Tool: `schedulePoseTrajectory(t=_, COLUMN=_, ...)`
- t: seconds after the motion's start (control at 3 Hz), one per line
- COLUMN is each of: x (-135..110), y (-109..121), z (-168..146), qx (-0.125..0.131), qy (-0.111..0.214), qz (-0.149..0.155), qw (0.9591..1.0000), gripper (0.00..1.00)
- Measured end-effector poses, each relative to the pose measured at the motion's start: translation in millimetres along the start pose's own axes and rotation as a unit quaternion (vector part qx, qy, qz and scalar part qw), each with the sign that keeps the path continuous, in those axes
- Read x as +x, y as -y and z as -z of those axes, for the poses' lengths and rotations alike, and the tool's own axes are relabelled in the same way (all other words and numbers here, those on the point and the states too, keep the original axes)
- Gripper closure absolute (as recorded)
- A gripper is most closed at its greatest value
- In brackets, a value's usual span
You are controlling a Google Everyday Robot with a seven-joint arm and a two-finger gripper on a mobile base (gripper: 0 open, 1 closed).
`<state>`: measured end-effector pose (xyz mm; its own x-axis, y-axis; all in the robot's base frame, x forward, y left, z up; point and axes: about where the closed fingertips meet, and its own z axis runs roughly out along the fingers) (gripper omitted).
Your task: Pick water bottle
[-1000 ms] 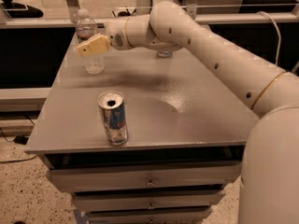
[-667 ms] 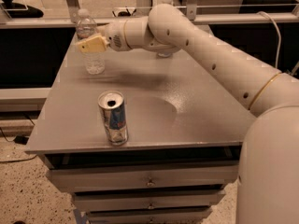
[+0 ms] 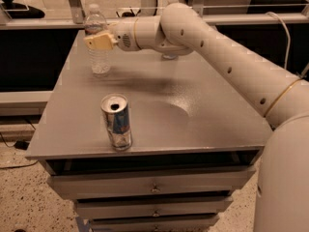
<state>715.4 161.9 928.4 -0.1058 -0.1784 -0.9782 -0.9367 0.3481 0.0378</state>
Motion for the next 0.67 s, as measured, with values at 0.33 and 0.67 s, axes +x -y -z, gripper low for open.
schedulePoseTrajectory(t=0.33, x=-30, y=-6, z=28, qx=-0.007, qy=0.032, qz=0.012, qw=0.9994, gripper=1.00)
schedulePoseTrajectory(t=0.67, x=-41, y=-8, z=40, qx=-0.010, qy=0.045, qz=0.017, qw=0.9988, gripper=1.00)
